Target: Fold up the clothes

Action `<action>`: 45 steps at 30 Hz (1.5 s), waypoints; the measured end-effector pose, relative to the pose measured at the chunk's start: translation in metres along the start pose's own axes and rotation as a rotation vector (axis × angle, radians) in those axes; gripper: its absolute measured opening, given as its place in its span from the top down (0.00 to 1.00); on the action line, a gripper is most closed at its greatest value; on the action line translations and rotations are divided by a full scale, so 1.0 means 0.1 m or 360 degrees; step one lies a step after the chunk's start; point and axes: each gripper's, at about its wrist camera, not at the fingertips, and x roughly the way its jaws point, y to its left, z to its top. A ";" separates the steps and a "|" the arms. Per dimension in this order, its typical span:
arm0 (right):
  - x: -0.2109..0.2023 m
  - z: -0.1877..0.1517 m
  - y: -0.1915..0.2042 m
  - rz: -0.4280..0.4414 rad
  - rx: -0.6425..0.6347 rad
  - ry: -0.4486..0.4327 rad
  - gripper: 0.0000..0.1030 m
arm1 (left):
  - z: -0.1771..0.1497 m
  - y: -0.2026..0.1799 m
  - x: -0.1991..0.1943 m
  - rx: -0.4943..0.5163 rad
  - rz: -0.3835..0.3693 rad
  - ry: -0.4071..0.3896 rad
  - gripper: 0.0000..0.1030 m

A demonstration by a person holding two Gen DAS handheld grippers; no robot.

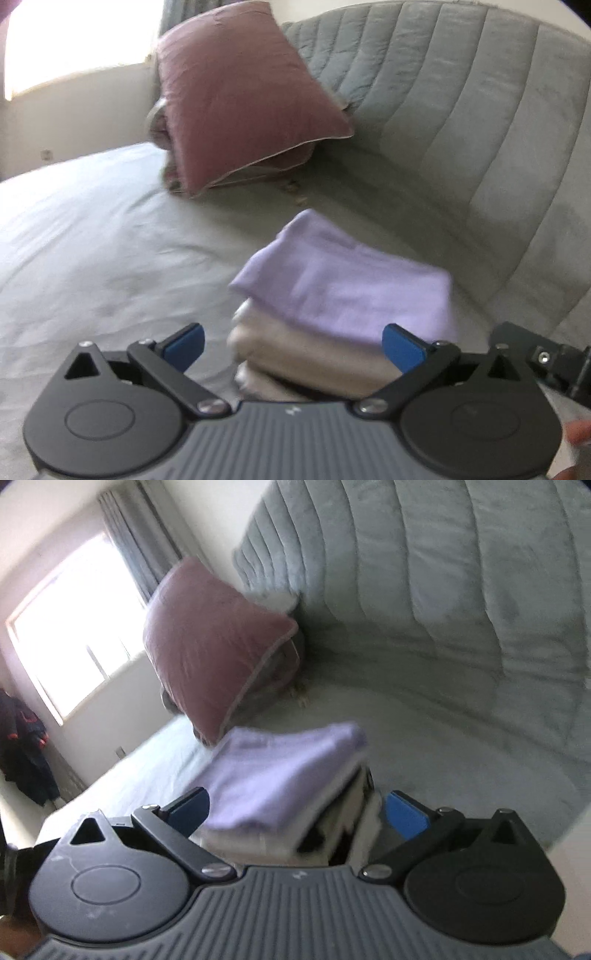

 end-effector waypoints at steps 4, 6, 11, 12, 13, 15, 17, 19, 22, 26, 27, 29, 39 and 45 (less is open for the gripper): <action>-0.21 -0.15 0.06 -0.0150 -0.0057 0.0037 0.00 | -0.21 0.08 -0.18 -0.0077 0.0067 0.0046 0.00; -0.29 -0.23 0.10 -0.0222 -0.0121 0.0046 0.00 | -0.31 0.09 -0.27 -0.0096 0.0082 0.0057 0.00; -0.41 -0.48 0.09 -0.0245 -0.0257 0.0023 0.00 | -0.48 -0.01 -0.41 -0.0021 0.0229 -0.0030 0.00; -0.41 -0.52 0.08 -0.0248 -0.0273 0.0021 0.00 | -0.51 -0.02 -0.43 -0.0016 0.0242 -0.0048 0.00; -0.40 -0.54 0.07 -0.0254 -0.0289 0.0031 0.00 | -0.53 -0.02 -0.45 -0.0018 0.0247 -0.0066 0.00; -0.37 -0.56 0.02 -0.0248 -0.0277 0.0052 0.00 | -0.59 -0.03 -0.45 -0.0016 0.0249 -0.0095 0.00; -0.33 -0.57 -0.03 -0.0241 -0.0257 0.0072 0.00 | -0.63 -0.06 -0.42 -0.0010 0.0246 -0.0096 0.00; -0.29 -0.57 -0.06 -0.0278 -0.0285 0.0089 0.00 | -0.66 -0.09 -0.39 -0.0004 0.0243 -0.0092 0.00; -0.23 -0.58 -0.11 -0.0335 -0.0325 0.0114 0.00 | -0.70 -0.13 -0.33 0.0005 0.0238 -0.0085 0.00; -0.19 -0.57 -0.19 -0.0329 -0.0315 0.0146 0.00 | -0.75 -0.19 -0.28 0.0013 0.0231 -0.0079 0.00; -0.19 -0.57 -0.20 -0.0315 -0.0303 0.0153 0.00 | -0.76 -0.21 -0.27 0.0014 0.0227 -0.0079 0.00; -0.18 -0.57 -0.20 -0.0306 -0.0306 0.0159 0.00 | -0.78 -0.24 -0.25 0.0016 0.0220 -0.0075 0.00; -0.18 -0.57 -0.08 -0.0281 -0.0359 0.0158 0.00 | -0.86 -0.27 -0.24 0.0046 0.0242 -0.0061 0.01; -0.17 -0.57 -0.06 -0.0304 -0.0370 0.0154 0.00 | -0.85 -0.22 -0.25 0.0045 0.0263 -0.0051 0.01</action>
